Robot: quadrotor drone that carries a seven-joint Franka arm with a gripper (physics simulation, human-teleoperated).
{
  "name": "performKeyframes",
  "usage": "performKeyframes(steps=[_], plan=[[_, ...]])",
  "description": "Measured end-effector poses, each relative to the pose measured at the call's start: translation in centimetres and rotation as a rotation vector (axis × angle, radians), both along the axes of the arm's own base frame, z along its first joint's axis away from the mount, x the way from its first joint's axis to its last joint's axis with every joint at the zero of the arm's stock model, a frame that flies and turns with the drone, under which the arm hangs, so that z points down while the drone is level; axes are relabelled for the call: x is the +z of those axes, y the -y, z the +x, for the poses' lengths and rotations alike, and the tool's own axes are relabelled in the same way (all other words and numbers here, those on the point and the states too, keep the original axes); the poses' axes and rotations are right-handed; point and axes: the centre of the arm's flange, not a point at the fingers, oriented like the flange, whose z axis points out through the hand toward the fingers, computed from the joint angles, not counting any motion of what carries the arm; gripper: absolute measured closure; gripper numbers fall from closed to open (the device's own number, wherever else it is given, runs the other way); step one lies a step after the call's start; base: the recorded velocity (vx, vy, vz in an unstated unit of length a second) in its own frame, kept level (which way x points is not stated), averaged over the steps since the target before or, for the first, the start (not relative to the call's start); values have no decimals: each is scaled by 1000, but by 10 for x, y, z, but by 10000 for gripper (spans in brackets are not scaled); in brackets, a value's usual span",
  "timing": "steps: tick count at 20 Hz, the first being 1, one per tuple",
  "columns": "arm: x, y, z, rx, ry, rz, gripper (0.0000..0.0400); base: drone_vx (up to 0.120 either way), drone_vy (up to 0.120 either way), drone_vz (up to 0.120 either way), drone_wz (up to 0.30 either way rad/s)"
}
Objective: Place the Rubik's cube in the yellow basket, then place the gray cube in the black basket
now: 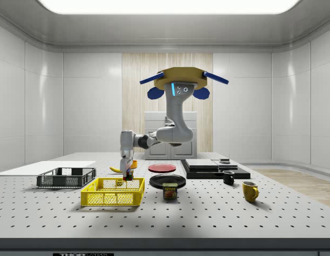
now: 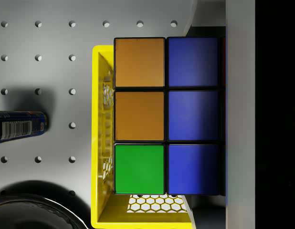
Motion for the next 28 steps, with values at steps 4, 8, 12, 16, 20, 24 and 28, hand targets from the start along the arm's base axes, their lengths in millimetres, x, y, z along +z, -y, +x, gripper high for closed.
performKeyframes(steps=[4,8,12,16,20,24,28], plan=[[0,0,0,0,0,0,75,40,-60,0,0],[0,0,0,0,0,0,75,0,-60,-10,0],[0,0,0,0,0,0,75,0,0,-120,0],[0,0,0,0,0,0,75,0,0,-120,0],[7,0,0,0,0,0,75,0,0,-10,0],[21,0,0,0,0,0,75,0,0,0,0],[34,0,0,0,0,0,75,0,0,0,0]])
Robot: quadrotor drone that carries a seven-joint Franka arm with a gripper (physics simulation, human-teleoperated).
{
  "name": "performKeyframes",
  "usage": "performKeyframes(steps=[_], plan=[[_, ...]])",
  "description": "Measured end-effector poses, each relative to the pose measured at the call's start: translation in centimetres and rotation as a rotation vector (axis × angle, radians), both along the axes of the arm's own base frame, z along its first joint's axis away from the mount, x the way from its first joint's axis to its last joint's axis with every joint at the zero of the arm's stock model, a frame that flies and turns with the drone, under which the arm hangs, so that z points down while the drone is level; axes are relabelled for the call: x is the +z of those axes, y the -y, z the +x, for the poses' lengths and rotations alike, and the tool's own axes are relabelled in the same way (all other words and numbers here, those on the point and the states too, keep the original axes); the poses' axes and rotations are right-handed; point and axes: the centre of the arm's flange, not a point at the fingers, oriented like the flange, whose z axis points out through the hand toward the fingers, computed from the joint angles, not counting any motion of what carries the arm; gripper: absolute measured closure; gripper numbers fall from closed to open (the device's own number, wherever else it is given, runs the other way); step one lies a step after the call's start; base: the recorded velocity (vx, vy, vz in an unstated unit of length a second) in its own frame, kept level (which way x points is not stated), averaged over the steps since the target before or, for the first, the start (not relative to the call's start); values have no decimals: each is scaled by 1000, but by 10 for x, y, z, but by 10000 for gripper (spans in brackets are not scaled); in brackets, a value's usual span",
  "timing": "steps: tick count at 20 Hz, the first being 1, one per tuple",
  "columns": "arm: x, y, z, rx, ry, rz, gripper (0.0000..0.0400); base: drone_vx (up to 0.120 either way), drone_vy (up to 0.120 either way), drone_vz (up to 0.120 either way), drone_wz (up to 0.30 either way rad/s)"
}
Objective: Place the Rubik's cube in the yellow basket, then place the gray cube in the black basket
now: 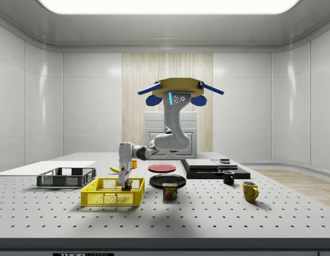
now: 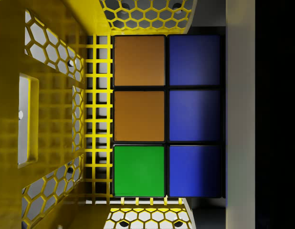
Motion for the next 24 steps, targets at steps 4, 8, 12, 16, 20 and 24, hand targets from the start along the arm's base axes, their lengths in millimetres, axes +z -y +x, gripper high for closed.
performKeyframes(steps=[4,8,12,16,20,24], plan=[[13,0,0,0,0,0,75,0,0,0,0],[20,0,0,0,0,0,39,0,0,0,0],[13,0,0,0,0,0,14,0,0,0,0],[-2,0,0,0,0,0,5,0,0,0,0],[-17,0,0,0,0,0,2,0,0,40,0],[-24,0,0,0,0,0,1,0,0,120,0]])
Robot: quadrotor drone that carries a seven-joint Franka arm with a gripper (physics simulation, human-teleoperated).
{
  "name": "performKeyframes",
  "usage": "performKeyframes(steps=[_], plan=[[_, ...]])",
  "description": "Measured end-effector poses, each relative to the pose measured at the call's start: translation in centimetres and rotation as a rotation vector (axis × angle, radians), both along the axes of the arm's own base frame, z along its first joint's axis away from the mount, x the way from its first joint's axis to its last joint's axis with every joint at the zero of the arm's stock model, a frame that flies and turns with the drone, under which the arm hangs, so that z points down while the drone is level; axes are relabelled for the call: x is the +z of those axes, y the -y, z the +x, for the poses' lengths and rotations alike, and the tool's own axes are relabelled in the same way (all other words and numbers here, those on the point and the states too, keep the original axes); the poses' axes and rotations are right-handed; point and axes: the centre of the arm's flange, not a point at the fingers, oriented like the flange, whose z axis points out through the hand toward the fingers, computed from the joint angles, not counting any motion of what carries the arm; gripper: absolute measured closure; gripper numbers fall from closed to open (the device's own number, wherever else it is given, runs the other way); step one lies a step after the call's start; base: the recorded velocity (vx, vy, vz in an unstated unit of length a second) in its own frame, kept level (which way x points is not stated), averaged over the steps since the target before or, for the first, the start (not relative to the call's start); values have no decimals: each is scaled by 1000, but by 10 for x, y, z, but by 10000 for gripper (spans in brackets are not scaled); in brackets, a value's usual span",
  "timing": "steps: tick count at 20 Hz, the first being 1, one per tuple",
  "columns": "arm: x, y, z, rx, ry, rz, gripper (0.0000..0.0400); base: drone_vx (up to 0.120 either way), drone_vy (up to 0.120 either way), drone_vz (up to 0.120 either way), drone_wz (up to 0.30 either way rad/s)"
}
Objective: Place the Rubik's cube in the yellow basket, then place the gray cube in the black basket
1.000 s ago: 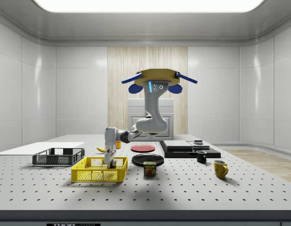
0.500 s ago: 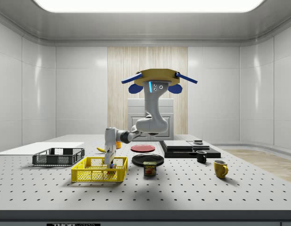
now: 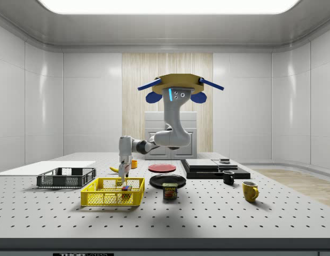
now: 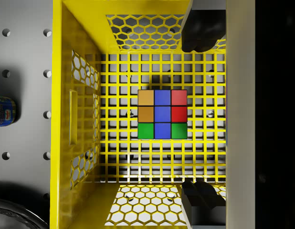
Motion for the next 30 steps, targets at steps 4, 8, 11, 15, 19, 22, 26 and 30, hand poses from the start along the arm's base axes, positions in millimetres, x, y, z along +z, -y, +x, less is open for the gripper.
performKeyframes(steps=[4,8,11,15,19,22,26,30], plan=[[-3,0,0,0,0,0,0,40,-100,60,0],[-5,0,0,0,0,0,0,110,-120,0,0],[-5,0,0,0,0,0,0,0,-120,0,0],[-6,0,0,0,0,0,0,0,-120,0,0],[-6,0,0,0,0,0,0,0,-120,0,0],[-6,0,0,0,0,0,0,0,-120,0,0],[-6,0,0,0,0,0,0,0,-120,0,0],[-6,0,0,0,0,0,0,0,-120,0,0]])
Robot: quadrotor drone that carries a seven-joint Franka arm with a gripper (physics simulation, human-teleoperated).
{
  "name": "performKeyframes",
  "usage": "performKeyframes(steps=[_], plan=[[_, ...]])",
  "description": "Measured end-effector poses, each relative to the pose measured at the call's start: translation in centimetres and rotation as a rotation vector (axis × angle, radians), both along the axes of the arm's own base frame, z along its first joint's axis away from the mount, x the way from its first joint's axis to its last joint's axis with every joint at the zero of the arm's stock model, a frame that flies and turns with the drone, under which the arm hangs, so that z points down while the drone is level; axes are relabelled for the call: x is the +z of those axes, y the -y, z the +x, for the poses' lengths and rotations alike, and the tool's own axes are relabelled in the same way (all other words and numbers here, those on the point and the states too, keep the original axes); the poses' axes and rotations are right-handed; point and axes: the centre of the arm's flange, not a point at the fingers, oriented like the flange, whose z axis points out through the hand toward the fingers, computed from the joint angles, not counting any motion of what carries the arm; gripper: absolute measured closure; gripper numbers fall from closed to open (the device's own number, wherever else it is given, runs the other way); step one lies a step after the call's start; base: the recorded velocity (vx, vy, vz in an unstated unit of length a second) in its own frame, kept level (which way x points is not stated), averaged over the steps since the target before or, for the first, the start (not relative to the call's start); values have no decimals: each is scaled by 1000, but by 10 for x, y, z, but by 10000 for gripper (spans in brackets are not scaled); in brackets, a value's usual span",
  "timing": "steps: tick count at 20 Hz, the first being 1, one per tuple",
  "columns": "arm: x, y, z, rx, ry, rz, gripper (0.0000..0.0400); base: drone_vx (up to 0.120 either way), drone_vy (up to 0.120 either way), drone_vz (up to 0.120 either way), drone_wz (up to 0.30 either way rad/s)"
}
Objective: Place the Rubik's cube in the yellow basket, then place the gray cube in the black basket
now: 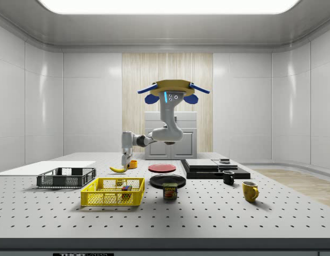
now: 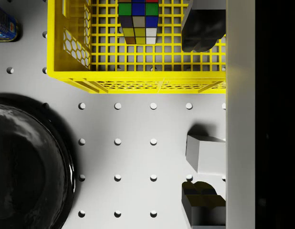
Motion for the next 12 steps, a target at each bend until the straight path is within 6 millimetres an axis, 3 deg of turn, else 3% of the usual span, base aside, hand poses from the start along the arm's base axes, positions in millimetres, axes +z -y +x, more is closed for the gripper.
performKeyframes(steps=[7,12], plan=[[0,0,0,0,0,0,0,0,-120,0,0],[0,0,0,0,0,0,0,112,-8,0,0]])
